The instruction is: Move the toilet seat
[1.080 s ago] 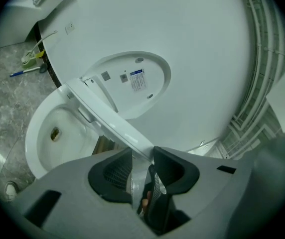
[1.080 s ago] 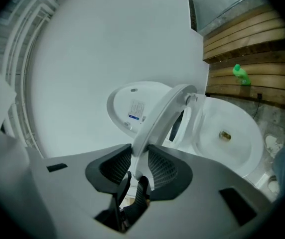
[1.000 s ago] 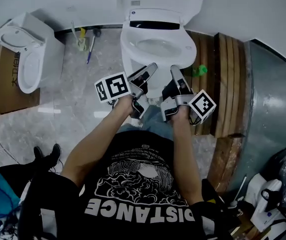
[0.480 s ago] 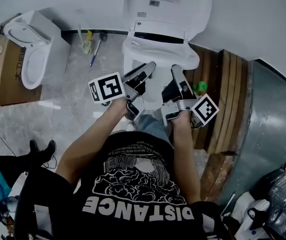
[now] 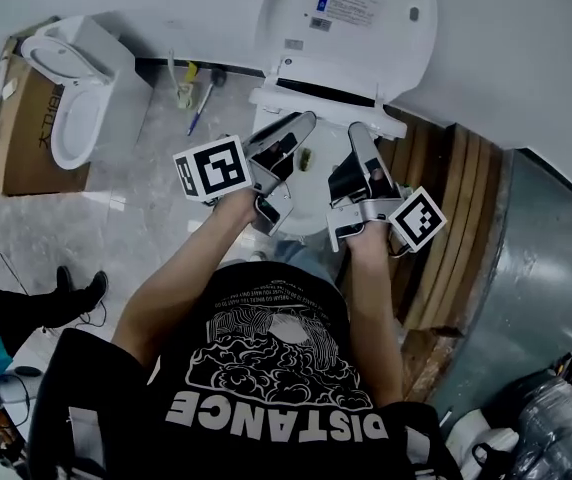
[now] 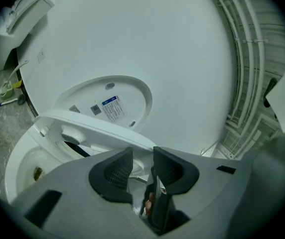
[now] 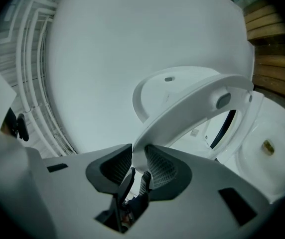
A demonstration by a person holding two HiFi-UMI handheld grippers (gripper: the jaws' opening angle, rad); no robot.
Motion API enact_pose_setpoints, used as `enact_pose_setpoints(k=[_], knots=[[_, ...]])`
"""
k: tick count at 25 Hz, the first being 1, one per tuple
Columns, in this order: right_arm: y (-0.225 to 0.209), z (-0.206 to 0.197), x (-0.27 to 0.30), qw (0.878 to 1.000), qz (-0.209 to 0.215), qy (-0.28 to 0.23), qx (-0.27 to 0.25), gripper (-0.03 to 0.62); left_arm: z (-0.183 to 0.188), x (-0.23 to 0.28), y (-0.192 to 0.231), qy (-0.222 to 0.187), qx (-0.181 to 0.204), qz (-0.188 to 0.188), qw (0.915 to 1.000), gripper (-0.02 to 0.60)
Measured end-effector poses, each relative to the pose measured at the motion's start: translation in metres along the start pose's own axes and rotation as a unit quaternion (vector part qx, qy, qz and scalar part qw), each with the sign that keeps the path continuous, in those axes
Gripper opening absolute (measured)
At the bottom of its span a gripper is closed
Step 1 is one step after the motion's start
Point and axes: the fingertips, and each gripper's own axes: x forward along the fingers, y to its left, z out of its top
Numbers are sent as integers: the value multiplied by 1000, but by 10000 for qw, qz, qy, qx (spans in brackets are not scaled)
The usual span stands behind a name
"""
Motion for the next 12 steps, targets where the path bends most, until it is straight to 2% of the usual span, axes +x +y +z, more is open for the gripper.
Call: enact_pose_setpoints(k=[8, 12], knots=[[15, 13, 17, 9981, 277, 372, -413, 97, 18, 11, -9, -278, 250, 85, 9993, 138], [19, 19, 27, 9960, 386, 522, -615, 94, 26, 18, -11, -355, 503, 155, 9980, 138]])
